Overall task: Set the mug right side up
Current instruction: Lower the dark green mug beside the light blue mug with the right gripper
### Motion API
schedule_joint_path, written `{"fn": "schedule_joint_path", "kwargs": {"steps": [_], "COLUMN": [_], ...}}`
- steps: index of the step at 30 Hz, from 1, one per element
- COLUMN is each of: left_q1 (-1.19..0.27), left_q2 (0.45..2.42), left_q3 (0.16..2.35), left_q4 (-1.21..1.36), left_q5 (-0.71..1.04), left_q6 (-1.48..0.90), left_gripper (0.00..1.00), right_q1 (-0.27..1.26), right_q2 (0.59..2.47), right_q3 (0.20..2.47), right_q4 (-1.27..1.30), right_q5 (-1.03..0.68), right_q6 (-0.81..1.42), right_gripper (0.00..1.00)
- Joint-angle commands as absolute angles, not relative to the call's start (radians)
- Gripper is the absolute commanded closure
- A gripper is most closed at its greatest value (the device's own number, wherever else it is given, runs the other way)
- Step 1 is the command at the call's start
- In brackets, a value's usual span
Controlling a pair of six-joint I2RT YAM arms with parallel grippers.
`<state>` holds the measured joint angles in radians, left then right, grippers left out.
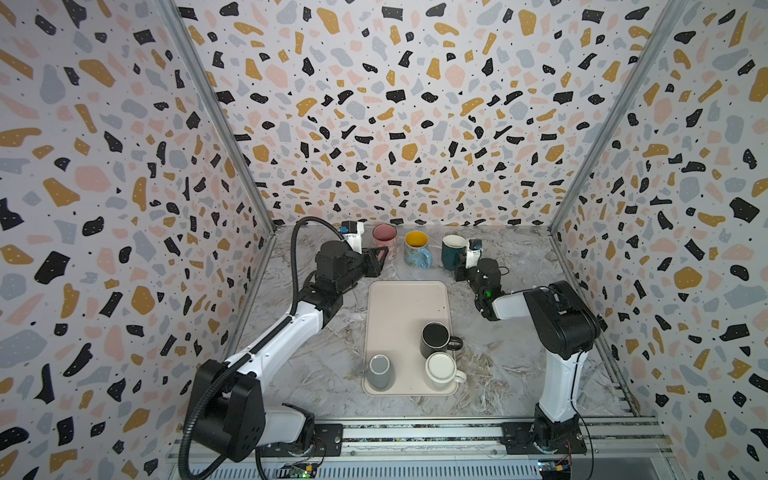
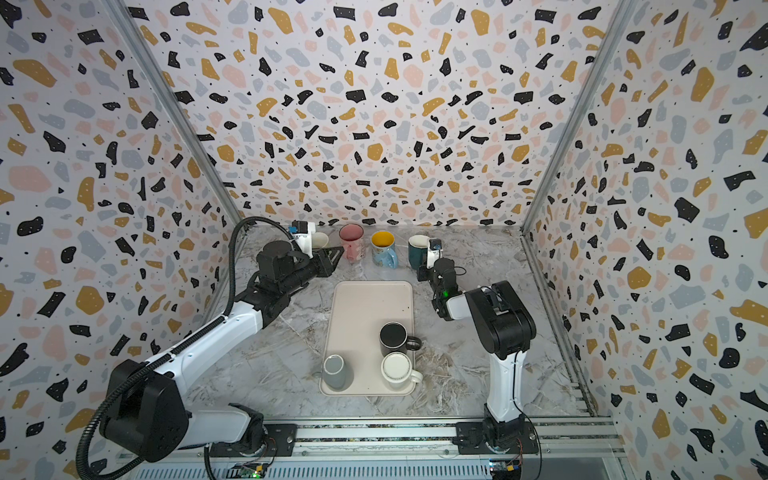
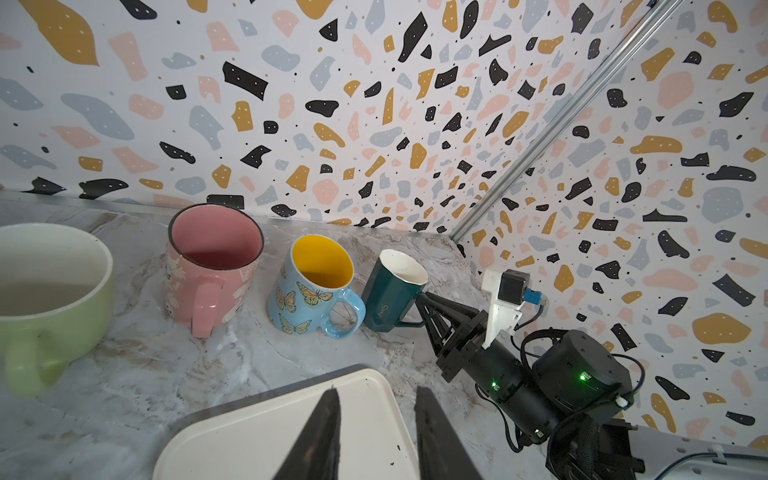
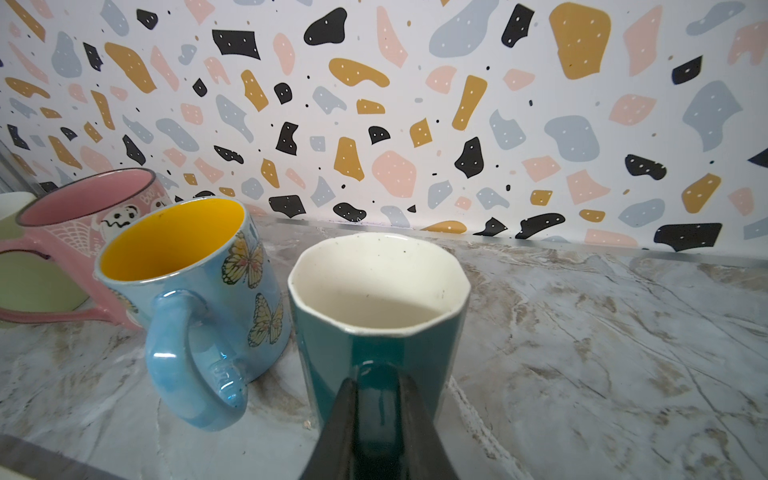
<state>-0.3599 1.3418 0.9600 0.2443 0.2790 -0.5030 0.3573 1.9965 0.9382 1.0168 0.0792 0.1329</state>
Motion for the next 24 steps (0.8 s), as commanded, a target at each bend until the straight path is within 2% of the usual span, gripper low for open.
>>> {"fn": "schedule_joint_path", "kwargs": {"steps": [1,16,24], "left_q1": [-0.350,-0.337,-0.337], "left_q2": [1.346,1.362,1.370], "left_q3": [0.943,0.945,0.942], "left_q4": [0.297,0.299,0.310], "left_q5": [0.268,0.270,0.282], "left_q6": [-0.508,-0.505,-0.513], "left_gripper": [0.68,0.68,0.68], "right_q1": [0.353,0.354,0.365], "right_q2": [1.978,2.024,2.020], "right_q3": [1.000,1.015,0.997], "right_q4": [1.165,1.182,1.181], "right_q5": [0.094,0.077,0.078], "right_q6": [0.143,0.135,0.135], "right_gripper": [1.00,1.00,0.82]}}
